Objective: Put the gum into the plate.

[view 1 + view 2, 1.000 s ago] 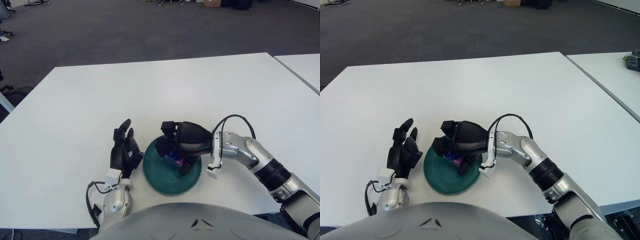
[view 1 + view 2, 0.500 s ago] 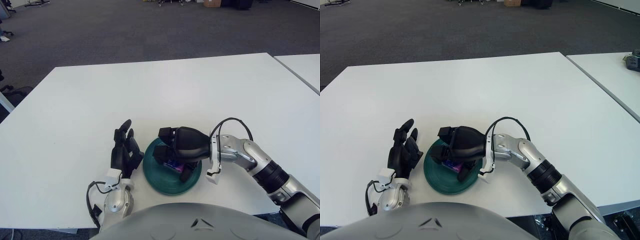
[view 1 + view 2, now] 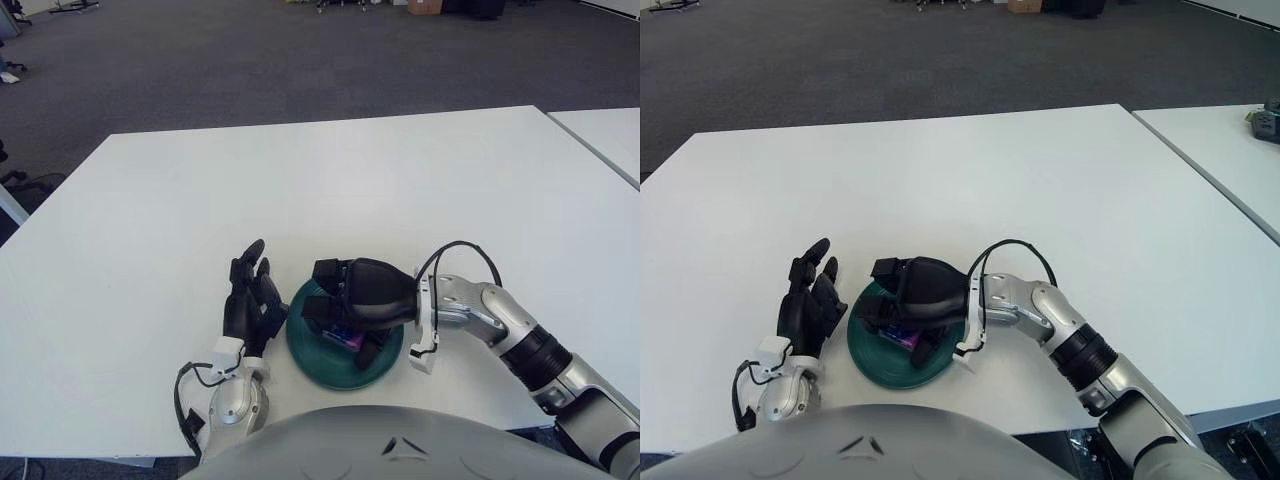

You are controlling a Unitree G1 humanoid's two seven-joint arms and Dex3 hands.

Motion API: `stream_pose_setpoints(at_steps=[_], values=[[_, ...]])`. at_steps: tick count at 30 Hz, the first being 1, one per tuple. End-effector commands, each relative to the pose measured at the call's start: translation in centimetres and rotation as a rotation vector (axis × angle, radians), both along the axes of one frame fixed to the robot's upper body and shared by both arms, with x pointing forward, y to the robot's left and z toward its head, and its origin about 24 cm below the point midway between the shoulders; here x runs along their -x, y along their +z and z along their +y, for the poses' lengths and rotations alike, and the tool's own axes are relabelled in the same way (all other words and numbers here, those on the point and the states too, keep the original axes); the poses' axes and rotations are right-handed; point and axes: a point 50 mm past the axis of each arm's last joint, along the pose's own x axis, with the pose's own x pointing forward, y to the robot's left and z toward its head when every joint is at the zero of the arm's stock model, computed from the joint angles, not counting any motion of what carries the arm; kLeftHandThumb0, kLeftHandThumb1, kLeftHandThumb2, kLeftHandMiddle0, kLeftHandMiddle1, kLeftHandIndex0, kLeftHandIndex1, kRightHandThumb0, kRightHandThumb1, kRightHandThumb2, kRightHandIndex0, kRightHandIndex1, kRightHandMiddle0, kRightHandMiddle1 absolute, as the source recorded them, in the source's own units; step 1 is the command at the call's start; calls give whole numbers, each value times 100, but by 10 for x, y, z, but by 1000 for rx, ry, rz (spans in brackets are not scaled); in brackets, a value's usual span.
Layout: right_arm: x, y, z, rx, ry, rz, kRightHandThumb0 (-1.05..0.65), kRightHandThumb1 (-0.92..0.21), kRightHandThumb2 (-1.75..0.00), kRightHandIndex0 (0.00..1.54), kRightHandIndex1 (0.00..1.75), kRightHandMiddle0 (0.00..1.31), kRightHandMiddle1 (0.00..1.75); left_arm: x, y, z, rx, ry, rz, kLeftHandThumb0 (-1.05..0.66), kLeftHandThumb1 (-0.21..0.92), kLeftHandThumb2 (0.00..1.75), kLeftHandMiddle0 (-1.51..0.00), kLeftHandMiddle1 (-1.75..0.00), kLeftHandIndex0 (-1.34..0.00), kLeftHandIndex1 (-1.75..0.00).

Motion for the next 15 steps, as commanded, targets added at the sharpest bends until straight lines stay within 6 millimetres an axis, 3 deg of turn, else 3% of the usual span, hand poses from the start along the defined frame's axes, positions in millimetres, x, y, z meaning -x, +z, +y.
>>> stream_pose_setpoints(at_steps=[1,3,5,10,15], values=[[-3,0,-3,-1,-16,7,-36,-90,-54,41,128,21,175,1,1,-1,33,30,17,-78,92,99,-31,0,0,-74],[-3,-1,-3,2,-22,15,-36,-91,-53,40,115,20,175,1,1,0,34,33,23,-78,92,99,-31,0,0,-73],[-3,-1,-4,6,-26,22,-55,-92,-57,39,99,9,144,1,1,0,34,38,28,-78,92,99,-31,0,0,-71],[-4,0,-5,14,-31,29,-68,-92,-66,37,77,1,115,1,1,0,34,45,36,-79,92,99,-31,0,0,-70],[-5,2,-8,11,-44,22,-74,-92,-77,40,39,0,86,2,0,1,31,43,47,-80,92,99,-32,0,0,-70]])
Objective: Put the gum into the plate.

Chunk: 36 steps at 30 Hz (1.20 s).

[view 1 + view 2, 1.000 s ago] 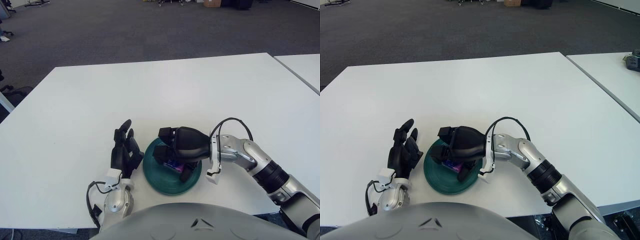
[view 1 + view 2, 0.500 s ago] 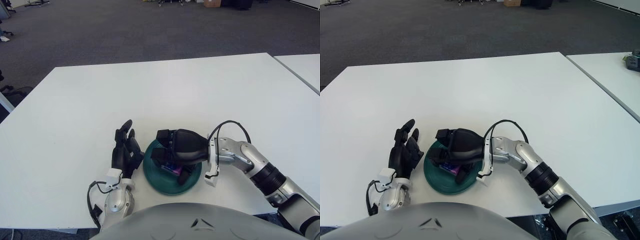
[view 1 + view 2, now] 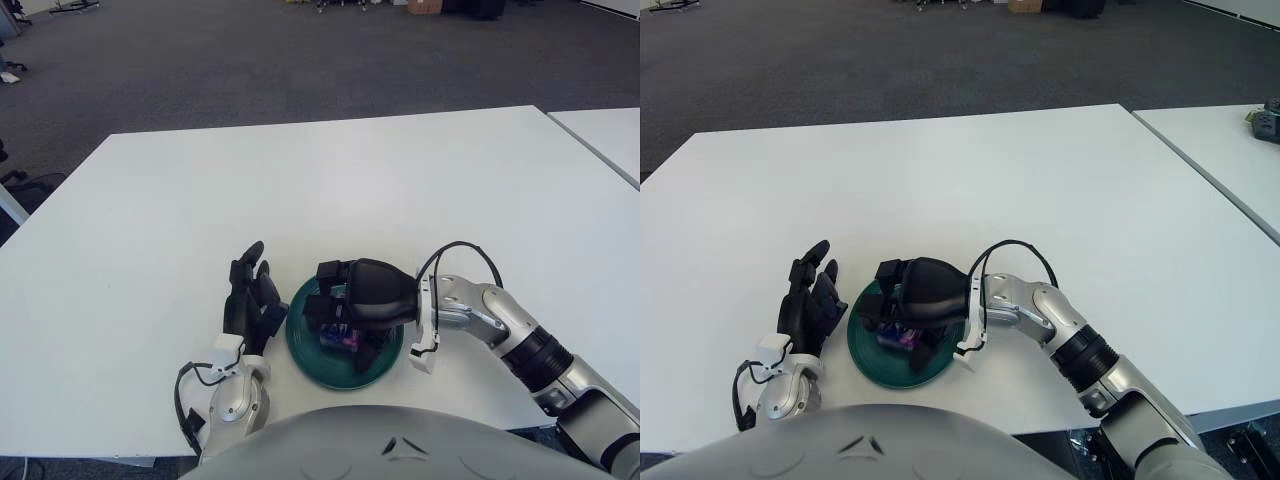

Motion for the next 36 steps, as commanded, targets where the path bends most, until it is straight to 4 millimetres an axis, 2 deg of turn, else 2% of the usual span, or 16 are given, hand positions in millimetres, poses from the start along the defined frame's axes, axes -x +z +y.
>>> stream_pose_setpoints(at_steps=[1,6,9,17,25,36], values=[[-4,4,-5,-8,-25,-4,-74,-92,-78,41,37,0,84,2,0,0,18,25,15,-80,92,99,-32,0,0,-70],[-5,4,-8,4,-35,-10,-77,-92,-84,39,19,0,72,1,0,1,16,22,20,-80,92,100,-31,0,0,-69],[-5,4,-11,17,-44,1,-82,-92,-90,31,8,0,57,1,0,1,19,26,25,-79,92,99,-32,-1,0,-70],[-7,5,-14,44,-52,64,-88,-92,-92,22,1,0,40,0,1,3,12,5,2,-80,92,97,-33,-1,0,-73],[-8,5,-17,14,-66,108,-90,-92,-91,21,0,0,39,1,3,1,-2,-2,-10,-78,92,96,-34,-1,0,-75],[-11,2,-19,-93,-127,244,-93,-92,-87,24,1,0,48,3,-1,4,-13,26,-6,-75,92,97,-35,-1,0,-79]])
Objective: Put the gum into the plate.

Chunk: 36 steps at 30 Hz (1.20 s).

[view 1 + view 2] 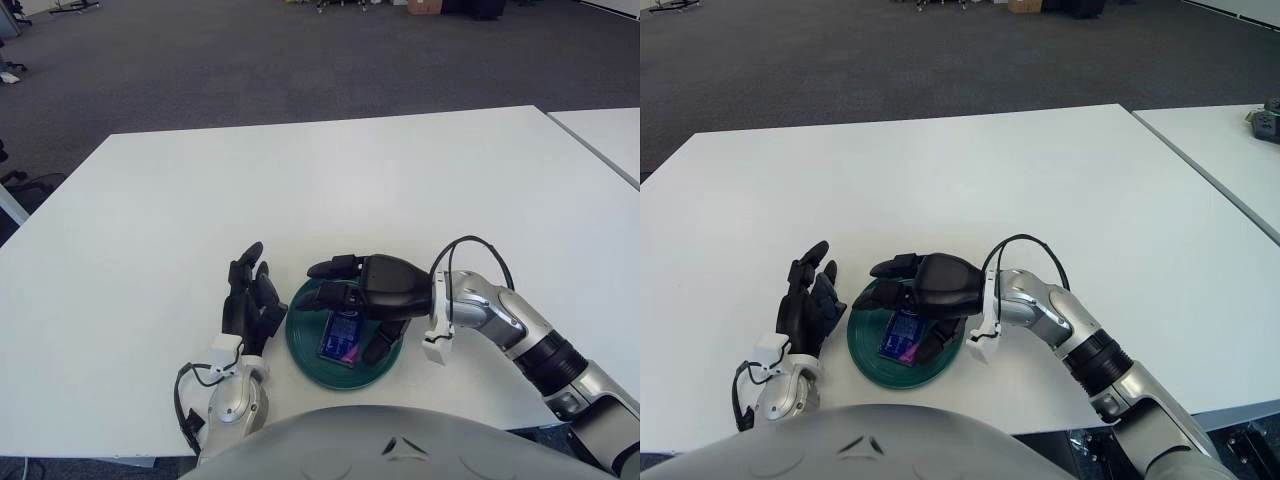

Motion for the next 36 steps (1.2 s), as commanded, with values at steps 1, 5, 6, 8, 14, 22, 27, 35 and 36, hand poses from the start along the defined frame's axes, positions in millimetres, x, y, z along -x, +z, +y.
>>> stream_pose_setpoints(at_steps=[1,5,6,8,14,22,27,35,36], values=[[-5,-1,-2,-57,-63,78,-93,-92,-87,24,1,0,49,1,0,2,-20,19,-19,-75,92,97,-35,-1,0,-79],[-9,-3,-2,-132,-155,179,-96,-92,-86,26,2,0,53,1,1,2,-53,5,-52,-77,92,98,-36,-2,0,-81],[-9,-3,-2,-150,-176,204,-96,-92,-86,27,2,0,54,1,0,2,-57,0,-57,-78,92,98,-37,-2,0,-82],[-11,-4,-3,-178,-216,255,-97,-92,-86,28,2,0,56,1,0,1,-56,-8,-63,-79,92,98,-37,-2,0,-81],[-24,-15,-13,-328,-431,541,-97,-92,-85,30,3,0,57,2,-4,0,-30,-27,-52,-82,92,96,-37,-1,0,-79],[-37,-32,-12,-573,-670,839,-90,-92,-86,33,4,0,58,5,-8,3,-51,-29,-33,-84,92,95,-39,-2,0,-79],[-41,-37,-12,-593,-770,879,-86,-92,-88,35,4,0,57,6,-8,2,-42,-36,-24,-87,92,95,-39,-2,0,-77],[-53,-76,-25,-715,-1047,1104,-78,-92,-91,36,4,0,58,7,-7,-2,-27,-50,-13,-91,92,96,-35,0,0,-71],[-54,-78,-25,-740,-1066,1135,-76,-92,-92,37,4,0,57,7,-7,-2,-30,-51,-14,-91,92,96,-34,0,0,-70]])
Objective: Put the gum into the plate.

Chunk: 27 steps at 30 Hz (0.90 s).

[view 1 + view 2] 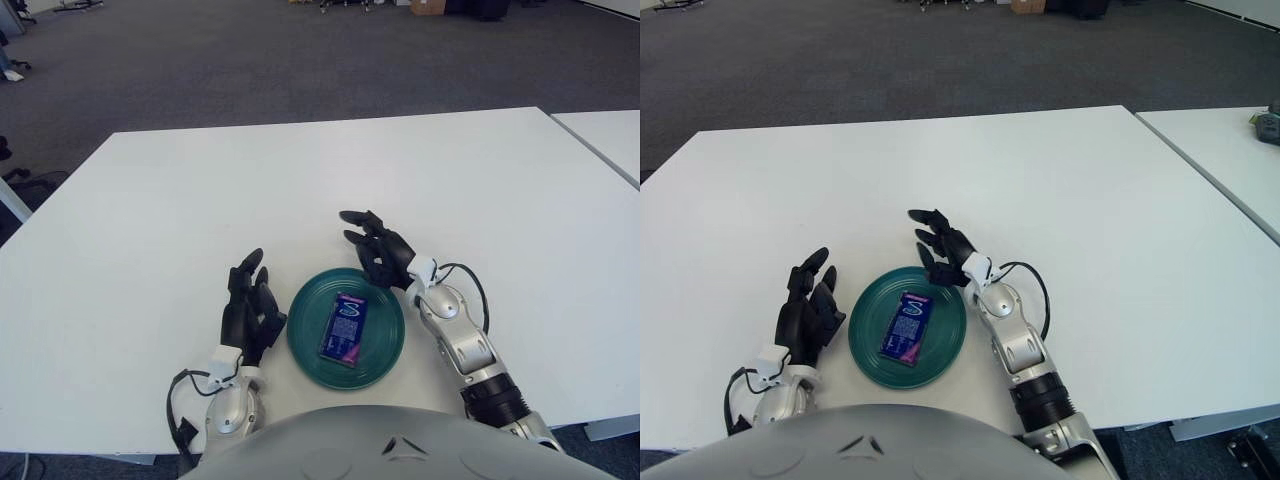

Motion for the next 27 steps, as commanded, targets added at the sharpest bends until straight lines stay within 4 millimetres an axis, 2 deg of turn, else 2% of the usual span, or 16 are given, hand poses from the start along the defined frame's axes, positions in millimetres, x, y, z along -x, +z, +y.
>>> stream_pose_setpoints(at_steps=[1,6,17,22,27], values=[[-4,-19,-8,-73,-115,136,-75,-92,-92,37,3,0,56,-1,3,-1,-1,-15,-11,-91,92,97,-33,0,0,-70],[3,-13,-10,-146,-167,179,-70,-92,-94,37,3,0,51,-1,2,-1,-8,-27,-14,-92,92,97,-29,0,0,-66],[12,-13,-23,-110,-222,220,-68,-92,-92,36,1,0,40,2,-3,1,-28,-20,13,-90,92,97,-27,0,0,-67],[18,-32,-51,-71,-252,250,-71,-92,-91,36,1,0,38,4,-3,-1,-40,-14,21,-89,92,98,-28,0,0,-67],[18,-37,-61,-31,-265,239,-75,-92,-90,40,2,0,41,6,-1,-2,-59,-10,24,-90,92,99,-29,-1,0,-70]])
